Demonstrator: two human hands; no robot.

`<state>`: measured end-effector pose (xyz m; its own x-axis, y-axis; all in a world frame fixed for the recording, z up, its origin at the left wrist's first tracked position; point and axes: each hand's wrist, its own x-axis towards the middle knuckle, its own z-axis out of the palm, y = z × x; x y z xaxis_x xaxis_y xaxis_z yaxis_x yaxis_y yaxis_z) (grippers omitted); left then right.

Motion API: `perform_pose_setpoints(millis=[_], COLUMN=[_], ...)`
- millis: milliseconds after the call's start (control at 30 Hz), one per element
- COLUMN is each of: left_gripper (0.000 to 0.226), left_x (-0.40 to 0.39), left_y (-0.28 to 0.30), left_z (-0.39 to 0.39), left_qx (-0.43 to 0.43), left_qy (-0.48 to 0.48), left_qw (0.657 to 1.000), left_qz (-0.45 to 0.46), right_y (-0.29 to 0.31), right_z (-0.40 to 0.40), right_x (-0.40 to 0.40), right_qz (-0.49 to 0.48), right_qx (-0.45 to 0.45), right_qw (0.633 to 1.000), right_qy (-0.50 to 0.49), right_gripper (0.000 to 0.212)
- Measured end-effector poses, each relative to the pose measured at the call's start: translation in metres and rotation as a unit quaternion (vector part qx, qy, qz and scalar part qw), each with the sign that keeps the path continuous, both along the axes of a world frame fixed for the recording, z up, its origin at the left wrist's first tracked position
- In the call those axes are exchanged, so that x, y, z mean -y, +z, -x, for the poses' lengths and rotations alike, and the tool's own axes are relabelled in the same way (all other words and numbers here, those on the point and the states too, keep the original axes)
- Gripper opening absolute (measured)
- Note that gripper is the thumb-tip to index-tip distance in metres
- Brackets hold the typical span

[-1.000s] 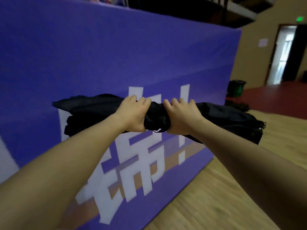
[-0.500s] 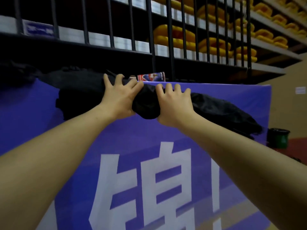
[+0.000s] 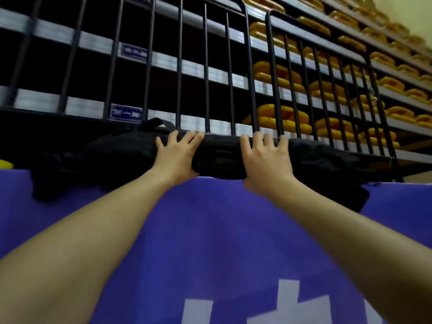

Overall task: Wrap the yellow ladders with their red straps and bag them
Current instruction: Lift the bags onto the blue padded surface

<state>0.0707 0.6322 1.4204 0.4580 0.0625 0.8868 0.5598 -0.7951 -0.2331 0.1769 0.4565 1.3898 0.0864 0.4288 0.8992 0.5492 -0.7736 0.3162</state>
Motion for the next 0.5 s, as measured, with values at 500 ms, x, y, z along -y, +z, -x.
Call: perform_pose_setpoints(millis=[500], left_gripper=[0.116], left_x=[-0.084], left_y=[0.032], left_z=[-0.01], left_qx=[-0.05], left_qy=[-0.025], left_qw=[0.989], left_qz=[0.136], right_y=[0.048], right_z=[0.023], right_x=[-0.099], right_qz=[0.042], right_qx=[0.008], right_qw=[0.999], right_qy=[-0.034], right_gripper=[0.062])
